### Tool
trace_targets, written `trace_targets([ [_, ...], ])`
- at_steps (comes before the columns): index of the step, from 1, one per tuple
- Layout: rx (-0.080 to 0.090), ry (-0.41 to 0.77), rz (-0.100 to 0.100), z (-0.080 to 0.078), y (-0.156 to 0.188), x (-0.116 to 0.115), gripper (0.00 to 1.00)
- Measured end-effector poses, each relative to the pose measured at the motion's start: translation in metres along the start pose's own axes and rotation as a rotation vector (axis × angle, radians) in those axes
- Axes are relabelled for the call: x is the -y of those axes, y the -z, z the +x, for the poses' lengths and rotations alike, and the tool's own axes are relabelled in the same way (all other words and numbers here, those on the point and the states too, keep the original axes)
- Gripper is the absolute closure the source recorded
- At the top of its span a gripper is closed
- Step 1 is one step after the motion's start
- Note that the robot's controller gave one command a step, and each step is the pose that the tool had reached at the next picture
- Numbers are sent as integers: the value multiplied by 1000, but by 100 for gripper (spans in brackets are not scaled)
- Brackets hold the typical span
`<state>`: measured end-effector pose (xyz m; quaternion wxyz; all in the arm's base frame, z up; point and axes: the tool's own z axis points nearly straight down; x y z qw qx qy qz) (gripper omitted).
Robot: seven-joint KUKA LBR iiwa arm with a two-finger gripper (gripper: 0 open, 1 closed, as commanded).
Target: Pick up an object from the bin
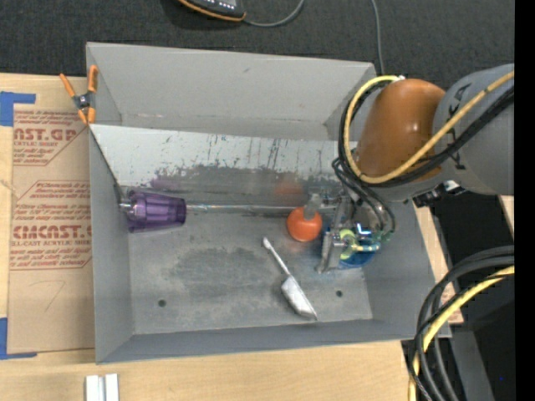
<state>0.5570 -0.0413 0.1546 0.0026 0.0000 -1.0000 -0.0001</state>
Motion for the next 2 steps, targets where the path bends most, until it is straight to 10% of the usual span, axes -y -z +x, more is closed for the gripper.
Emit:
trace_targets([
  [1, 7, 1, 0, -1, 5, 0, 0],
  [2, 0, -103, -4, 12, -86, 75, 0],
])
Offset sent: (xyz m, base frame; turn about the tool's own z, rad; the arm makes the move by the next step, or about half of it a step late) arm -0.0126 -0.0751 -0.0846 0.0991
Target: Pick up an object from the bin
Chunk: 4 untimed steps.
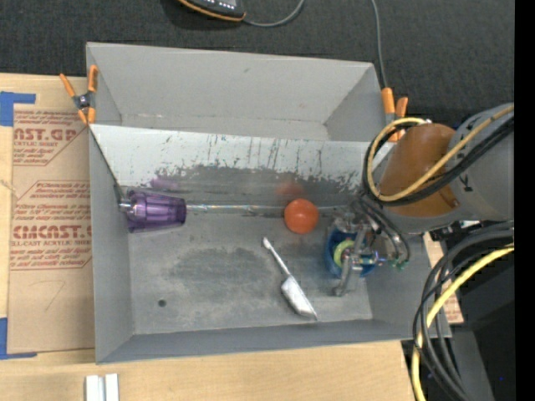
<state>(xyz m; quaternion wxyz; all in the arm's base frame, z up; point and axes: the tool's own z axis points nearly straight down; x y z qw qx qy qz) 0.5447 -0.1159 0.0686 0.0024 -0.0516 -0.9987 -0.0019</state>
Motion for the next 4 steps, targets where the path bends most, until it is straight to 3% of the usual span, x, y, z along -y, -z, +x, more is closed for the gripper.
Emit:
trace_targets([
  [1, 14, 411, 6, -15, 48, 30, 0],
  [2, 3, -96, -1, -17, 32, 31, 0],
  [3, 15, 216, 7, -19, 5, 33, 0],
  [4, 10, -52, 2, -29, 7, 32, 100],
])
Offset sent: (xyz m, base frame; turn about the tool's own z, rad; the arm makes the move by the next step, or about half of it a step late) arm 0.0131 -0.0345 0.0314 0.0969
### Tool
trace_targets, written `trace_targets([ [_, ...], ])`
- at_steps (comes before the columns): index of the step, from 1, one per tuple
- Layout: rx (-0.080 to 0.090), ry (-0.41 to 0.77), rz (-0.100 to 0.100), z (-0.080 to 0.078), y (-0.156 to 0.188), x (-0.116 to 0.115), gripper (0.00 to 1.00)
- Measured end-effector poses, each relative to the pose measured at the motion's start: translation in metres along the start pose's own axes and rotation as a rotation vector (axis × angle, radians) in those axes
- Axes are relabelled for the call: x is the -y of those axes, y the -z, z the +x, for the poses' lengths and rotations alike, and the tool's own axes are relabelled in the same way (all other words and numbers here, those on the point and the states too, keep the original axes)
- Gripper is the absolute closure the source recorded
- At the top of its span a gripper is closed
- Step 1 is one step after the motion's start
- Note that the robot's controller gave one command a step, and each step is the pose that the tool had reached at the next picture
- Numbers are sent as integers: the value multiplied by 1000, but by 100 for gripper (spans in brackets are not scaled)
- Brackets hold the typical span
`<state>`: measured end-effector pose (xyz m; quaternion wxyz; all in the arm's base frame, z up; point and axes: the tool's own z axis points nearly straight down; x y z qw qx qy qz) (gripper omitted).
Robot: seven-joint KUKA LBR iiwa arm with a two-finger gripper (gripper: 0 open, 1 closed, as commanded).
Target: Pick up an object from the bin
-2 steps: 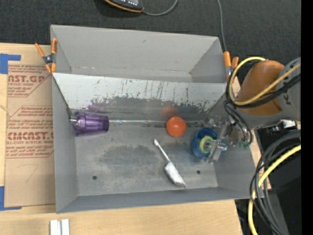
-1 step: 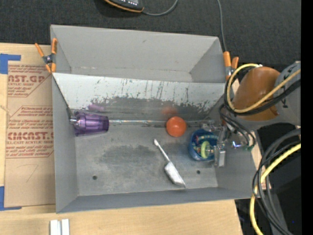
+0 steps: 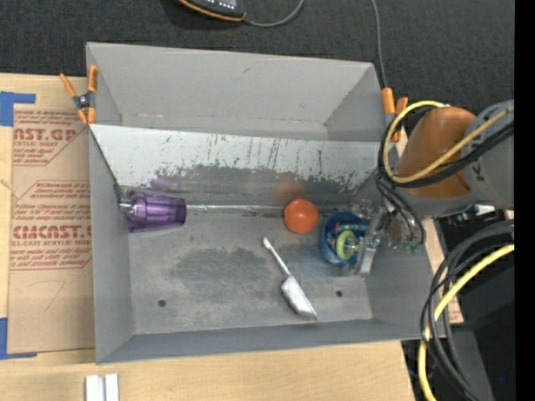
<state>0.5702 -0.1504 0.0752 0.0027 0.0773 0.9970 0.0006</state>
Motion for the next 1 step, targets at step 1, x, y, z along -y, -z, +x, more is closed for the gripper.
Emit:
trace_targets([
  [1, 0, 0, 0, 0, 0, 0, 100],
])
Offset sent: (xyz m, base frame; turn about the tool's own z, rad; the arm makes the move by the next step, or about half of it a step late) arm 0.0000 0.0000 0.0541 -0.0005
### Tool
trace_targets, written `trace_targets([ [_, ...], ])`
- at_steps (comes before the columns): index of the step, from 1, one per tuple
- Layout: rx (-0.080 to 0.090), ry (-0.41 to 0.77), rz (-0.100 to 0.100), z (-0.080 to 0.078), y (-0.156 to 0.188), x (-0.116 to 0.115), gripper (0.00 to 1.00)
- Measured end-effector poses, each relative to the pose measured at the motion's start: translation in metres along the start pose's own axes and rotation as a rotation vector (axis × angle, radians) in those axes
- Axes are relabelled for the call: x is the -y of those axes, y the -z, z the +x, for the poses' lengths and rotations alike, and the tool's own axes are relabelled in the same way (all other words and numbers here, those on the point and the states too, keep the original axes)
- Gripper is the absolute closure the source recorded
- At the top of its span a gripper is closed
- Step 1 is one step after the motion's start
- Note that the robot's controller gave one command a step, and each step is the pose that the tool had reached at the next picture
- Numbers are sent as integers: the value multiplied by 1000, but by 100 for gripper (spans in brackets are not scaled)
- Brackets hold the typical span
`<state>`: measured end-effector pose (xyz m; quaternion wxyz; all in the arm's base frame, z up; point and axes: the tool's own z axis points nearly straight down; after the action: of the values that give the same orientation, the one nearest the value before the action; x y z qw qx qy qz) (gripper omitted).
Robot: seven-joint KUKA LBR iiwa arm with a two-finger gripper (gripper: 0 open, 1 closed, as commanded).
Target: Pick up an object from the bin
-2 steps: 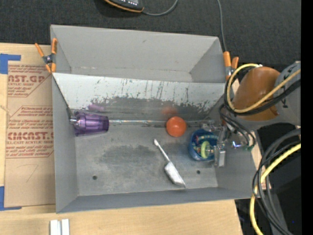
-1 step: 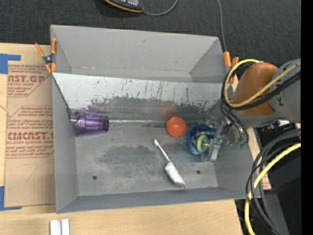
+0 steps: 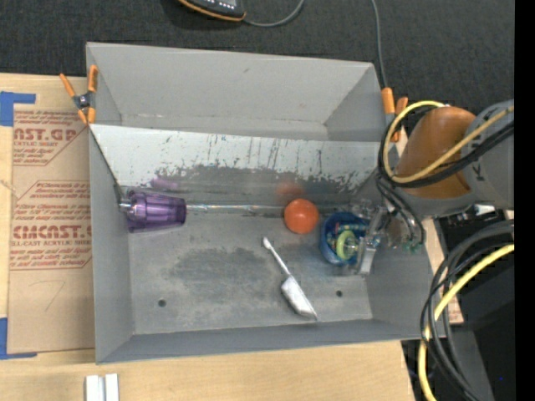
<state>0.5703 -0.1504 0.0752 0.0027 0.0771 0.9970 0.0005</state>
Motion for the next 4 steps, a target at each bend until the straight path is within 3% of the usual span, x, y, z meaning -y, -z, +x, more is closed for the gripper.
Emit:
trace_targets([
  [3, -6, 0, -2, 3, 44, -1, 100],
  [4, -1, 0, -2, 1, 63, -1, 100],
])
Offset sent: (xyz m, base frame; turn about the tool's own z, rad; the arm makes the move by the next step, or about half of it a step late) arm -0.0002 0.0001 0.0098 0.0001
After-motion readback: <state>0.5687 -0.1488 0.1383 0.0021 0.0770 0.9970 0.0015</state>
